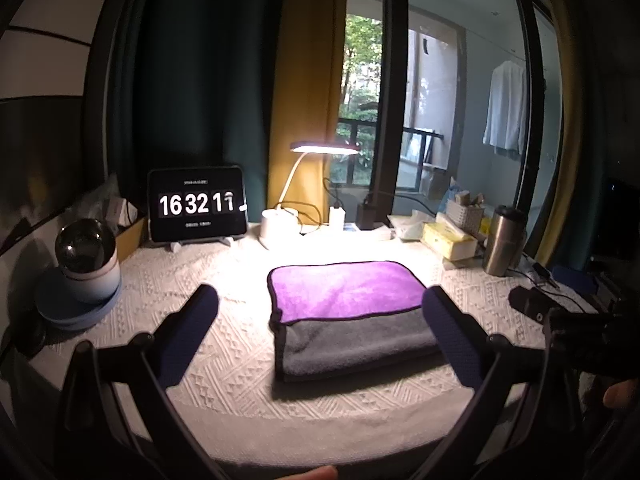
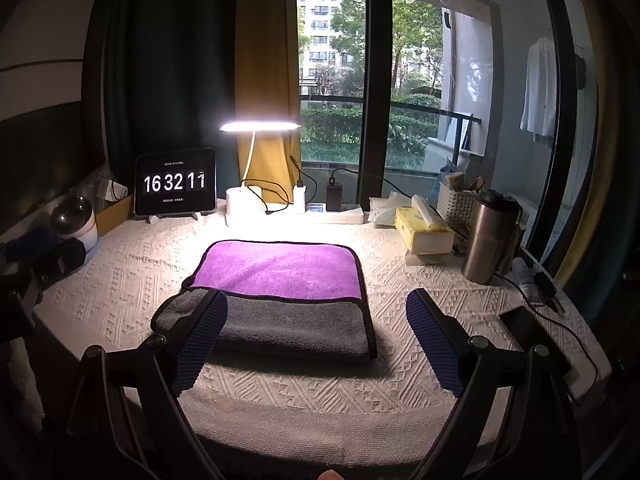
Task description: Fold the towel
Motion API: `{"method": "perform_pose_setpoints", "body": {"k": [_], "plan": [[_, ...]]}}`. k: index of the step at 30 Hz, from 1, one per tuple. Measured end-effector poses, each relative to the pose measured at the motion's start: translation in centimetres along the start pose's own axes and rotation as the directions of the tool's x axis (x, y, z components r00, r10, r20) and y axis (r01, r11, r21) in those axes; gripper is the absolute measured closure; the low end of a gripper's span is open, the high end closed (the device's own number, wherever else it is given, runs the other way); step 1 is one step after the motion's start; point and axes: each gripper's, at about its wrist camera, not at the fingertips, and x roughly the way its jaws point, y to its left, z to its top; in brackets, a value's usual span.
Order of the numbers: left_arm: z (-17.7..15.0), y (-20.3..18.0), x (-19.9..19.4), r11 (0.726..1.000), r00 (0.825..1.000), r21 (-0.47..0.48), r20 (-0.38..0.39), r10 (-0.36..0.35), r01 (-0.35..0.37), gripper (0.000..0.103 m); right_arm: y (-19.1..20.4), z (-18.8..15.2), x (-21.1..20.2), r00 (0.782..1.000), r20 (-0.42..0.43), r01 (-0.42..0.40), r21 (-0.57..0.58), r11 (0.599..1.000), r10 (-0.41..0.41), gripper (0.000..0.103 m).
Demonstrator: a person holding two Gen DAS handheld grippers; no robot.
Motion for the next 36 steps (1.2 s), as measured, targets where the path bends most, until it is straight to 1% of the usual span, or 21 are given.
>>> {"method": "perform_pose_setpoints", "body": {"k": [36], "plan": [[-0.11,0.46,-0.28,1.000,1.000,-0.020,-0.002,0.002,-0.002,0.001,-0.22,-0.08,0.01,1.000,0.001,0.001,0.015,1.000,-0.001,0.010]]}}
